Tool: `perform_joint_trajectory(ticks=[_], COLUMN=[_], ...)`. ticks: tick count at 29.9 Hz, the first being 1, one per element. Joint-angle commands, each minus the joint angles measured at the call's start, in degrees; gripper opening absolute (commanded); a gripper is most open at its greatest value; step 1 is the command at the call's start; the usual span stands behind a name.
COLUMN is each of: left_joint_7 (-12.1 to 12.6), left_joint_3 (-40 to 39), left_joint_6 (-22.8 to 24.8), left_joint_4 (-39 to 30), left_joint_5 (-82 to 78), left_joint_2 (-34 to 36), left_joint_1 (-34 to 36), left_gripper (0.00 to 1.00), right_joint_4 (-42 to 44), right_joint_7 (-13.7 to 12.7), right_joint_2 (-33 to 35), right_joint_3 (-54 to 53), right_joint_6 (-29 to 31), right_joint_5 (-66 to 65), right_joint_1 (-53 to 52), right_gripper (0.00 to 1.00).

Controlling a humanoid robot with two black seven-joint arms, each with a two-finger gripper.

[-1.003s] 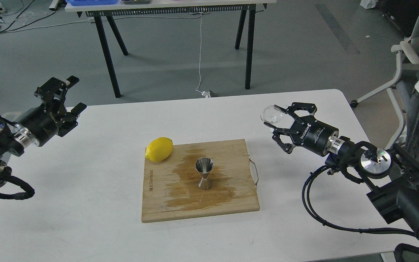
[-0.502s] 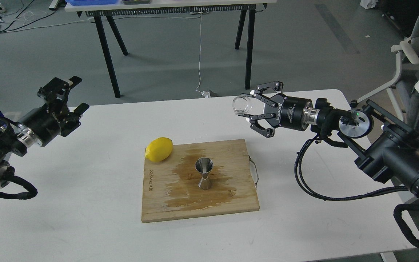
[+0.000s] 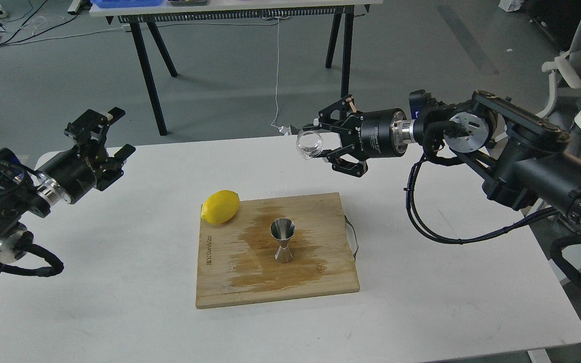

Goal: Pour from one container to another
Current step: 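Carry the glass cup above the jigger on the board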

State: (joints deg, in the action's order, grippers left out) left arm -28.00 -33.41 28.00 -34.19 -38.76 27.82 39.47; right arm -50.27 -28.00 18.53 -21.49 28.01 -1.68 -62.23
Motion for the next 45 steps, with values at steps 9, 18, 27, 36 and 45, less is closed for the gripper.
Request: perform_joint_trajectory(ticks=[9,18,27,36,45], left_joint_7=[0.0,0.0,0.0,0.0,0.0], left_joint_3=[0.0,0.0,0.0,-0.1,-0.1], left_joint_6=[0.0,0.0,0.0,0.0,0.0], left_joint_4=[0.0,0.0,0.0,0.0,0.0], left_joint_5=[0.0,0.0,0.0,0.0,0.0], left_joint_2=[0.0,-0.5,-0.8,-0.5,-0.5], left_joint_1=[0.0,0.0,0.0,0.0,0.0], left_gripper=[0.99,0.99,0.99,0.99,0.99], right_joint_4=[-4.5,-6.1,-9.0,-9.6,-9.7], right_joint_7=[0.0,0.0,0.0,0.0,0.0], right_joint_2=[-0.6,-0.6,-0.8,-3.8,-5.6], right_joint_3=[7.9,9.6,12.7,13.9,14.2], right_joint_6=[0.0,0.0,0.0,0.0,0.0], right_joint_5=[-8.9,-12.1,-14.1,-20.1,-22.9], right_joint_1=[-3.4,-5.7,-8.3,-9.0,-10.8], right_gripper=[0.29,0.29,0.28,0.25,0.25])
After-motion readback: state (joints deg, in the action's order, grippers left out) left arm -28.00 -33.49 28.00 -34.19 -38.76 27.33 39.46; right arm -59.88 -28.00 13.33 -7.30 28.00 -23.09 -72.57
